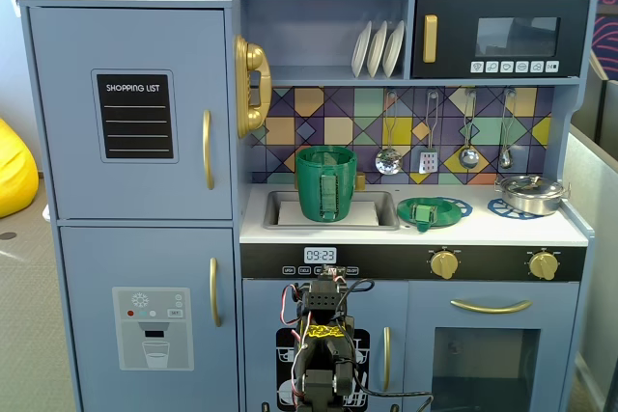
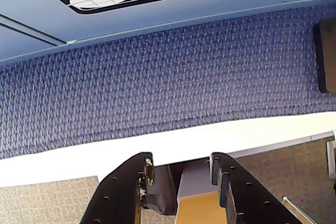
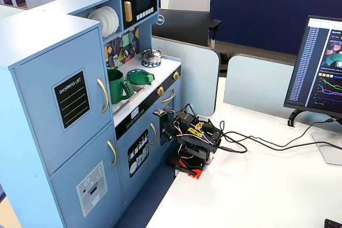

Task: Pick up the lid from the counter and put it on the green recipient

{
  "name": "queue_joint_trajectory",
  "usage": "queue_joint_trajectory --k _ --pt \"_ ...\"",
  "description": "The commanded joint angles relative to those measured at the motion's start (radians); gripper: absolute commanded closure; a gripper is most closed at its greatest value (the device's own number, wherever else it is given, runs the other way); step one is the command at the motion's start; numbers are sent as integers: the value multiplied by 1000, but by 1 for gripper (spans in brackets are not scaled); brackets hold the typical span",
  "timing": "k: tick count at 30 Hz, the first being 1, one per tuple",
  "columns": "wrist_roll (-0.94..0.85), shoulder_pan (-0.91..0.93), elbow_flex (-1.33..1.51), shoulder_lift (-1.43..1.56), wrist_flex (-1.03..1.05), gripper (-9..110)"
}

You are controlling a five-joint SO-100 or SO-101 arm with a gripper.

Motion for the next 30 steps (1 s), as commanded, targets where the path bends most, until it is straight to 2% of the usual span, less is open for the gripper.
queue_joint_trajectory --k 1,13,20,25,28,30 --pt "-26 71 18 -6 176 101" --pt "-31 101 17 -9 129 101" --pt "-167 414 -350 -230 -371 100" --pt "-170 560 -526 -336 -807 75" --pt "-161 595 -515 -359 -1043 65" --pt "-161 598 -511 -385 -1146 63"
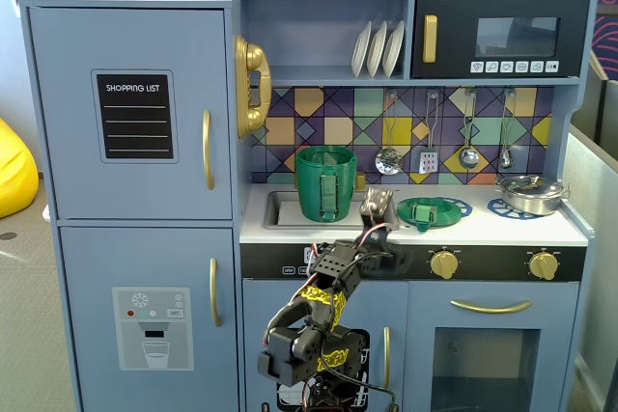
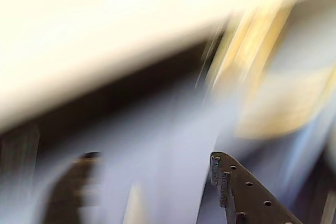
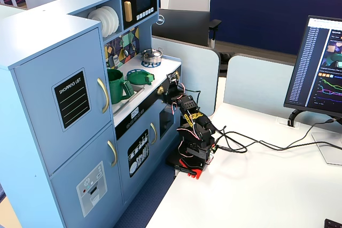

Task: Pick up the lid from the counter and put it on the green recipient

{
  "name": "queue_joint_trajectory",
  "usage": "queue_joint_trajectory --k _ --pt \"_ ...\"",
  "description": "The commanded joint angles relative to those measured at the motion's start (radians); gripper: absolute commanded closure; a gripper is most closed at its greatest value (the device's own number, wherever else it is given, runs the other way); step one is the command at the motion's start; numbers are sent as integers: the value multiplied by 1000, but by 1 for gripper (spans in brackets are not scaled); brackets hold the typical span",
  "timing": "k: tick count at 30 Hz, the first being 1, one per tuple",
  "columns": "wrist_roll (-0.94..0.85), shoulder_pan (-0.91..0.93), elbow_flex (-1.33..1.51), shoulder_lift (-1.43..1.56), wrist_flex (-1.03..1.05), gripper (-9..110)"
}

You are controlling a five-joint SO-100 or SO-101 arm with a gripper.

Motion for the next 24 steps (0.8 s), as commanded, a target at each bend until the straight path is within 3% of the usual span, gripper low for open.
queue_joint_trajectory --k 1,8,24 --pt "-11 34 -74 -69 -281 62" --pt "-15 37 -150 -311 -465 62" --pt "-12 21 -405 -689 -548 65"
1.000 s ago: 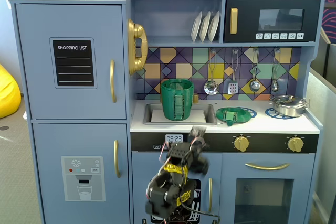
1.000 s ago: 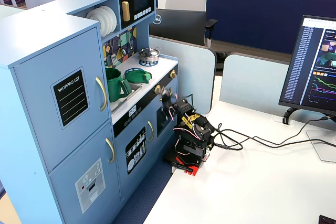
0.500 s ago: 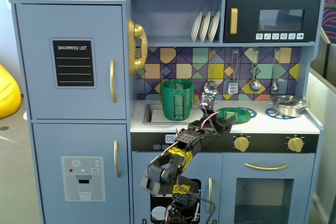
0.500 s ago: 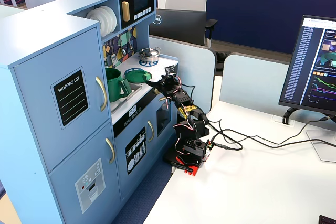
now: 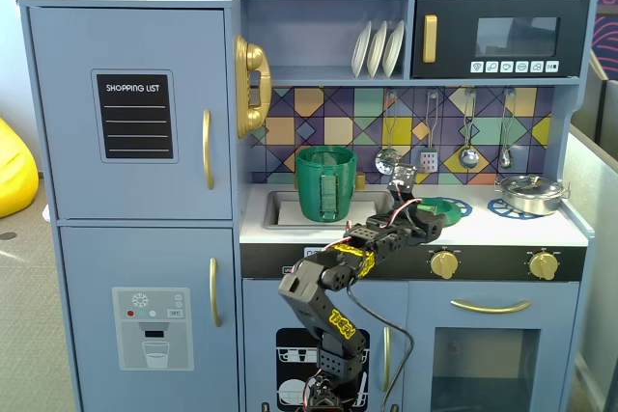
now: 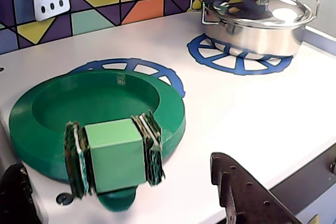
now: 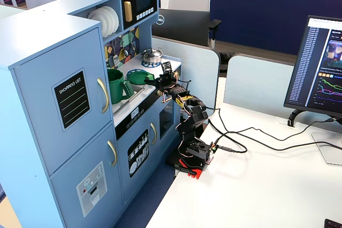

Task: Pick up the lid from the counter and put it on the green recipient

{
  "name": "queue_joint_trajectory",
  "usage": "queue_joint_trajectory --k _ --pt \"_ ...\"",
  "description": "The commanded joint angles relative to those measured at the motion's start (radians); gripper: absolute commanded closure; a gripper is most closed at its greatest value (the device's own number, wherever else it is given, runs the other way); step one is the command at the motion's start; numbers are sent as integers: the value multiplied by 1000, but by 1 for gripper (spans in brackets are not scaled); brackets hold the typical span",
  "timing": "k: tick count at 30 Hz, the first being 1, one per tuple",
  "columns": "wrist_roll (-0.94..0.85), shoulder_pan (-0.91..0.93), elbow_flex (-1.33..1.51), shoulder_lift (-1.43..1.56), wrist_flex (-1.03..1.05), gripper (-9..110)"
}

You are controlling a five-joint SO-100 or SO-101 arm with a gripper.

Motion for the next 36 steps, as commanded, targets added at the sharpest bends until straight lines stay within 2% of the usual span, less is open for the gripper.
queue_joint_trajectory --k 1,7,9,16,24,36 --pt "-11 -8 -109 -41 -48 65" --pt "-14 -29 -170 -140 -69 67" --pt "-17 -38 -193 -167 -69 71" --pt "-28 -74 -225 -213 -71 101" --pt "0 -84 -344 -189 -66 101" --pt "6 -198 -673 -94 252 101"
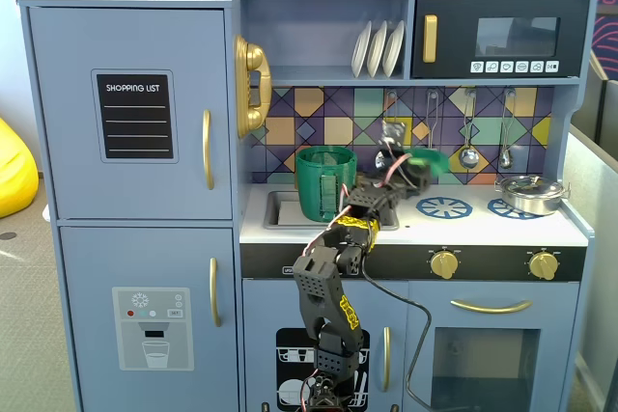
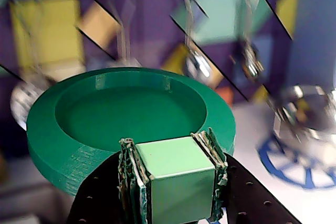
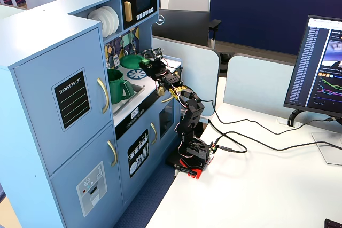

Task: Pick up the lid from the counter and put it on the green recipient

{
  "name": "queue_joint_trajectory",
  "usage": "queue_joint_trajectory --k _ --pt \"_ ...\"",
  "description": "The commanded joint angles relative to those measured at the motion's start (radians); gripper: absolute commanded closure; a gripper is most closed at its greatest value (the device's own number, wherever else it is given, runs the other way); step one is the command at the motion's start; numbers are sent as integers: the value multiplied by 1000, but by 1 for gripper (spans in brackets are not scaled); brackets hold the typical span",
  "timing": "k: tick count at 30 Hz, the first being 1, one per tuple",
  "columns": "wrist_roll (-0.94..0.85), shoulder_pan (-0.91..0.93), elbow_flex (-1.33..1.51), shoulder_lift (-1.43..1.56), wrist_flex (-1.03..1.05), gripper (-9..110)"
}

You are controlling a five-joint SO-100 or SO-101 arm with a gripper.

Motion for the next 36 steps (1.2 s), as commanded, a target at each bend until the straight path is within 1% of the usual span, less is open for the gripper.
queue_joint_trajectory --k 1,10,17,23,36 --pt "6 -64 -149 118 80 101" --pt "29 -233 -268 135 235 102" --pt "23 -351 -233 164 276 102" --pt "6 -385 -230 138 276 102" --pt "-21 -399 -155 127 268 102"
